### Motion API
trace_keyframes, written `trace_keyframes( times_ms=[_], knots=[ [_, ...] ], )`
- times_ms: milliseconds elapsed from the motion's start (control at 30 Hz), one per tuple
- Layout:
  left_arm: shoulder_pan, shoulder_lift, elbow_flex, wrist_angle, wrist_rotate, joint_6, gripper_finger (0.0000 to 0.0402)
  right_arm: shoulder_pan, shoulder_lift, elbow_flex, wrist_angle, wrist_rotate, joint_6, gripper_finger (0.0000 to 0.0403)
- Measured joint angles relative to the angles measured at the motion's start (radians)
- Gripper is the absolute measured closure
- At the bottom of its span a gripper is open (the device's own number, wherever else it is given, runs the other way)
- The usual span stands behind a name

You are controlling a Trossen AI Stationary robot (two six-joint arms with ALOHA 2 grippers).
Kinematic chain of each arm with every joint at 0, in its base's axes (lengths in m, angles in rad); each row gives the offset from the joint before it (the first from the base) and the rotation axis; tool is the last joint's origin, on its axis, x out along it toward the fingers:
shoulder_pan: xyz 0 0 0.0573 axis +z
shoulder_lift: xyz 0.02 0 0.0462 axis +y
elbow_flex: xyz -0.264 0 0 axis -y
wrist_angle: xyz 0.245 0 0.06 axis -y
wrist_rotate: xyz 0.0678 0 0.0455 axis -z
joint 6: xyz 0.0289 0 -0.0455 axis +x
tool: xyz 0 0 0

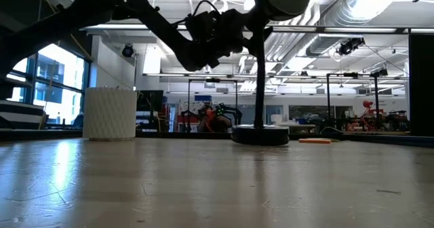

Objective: Screw lightbulb
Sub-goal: Insert the light bulb into the desk lamp

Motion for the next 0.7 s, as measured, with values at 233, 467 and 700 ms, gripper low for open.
trace_keyframes(
  times_ms=[233,467,700],
  knots=[
    [0.054,0.000,0.000,0.024,-0.034,-0.010,0.0066,-0.013,0.000,0.000,-0.004,-0.008,0.002,0.0153],
    [0.070,0.000,0.000,0.040,-0.062,-0.014,0.0066,-0.013,0.000,0.000,-0.002,-0.040,0.000,0.0153],
    [0.039,-0.001,0.000,0.072,0.009,-0.032,0.0066,-0.013,0.000,0.000,-0.001,-0.049,0.025,0.0153]
  ],
)
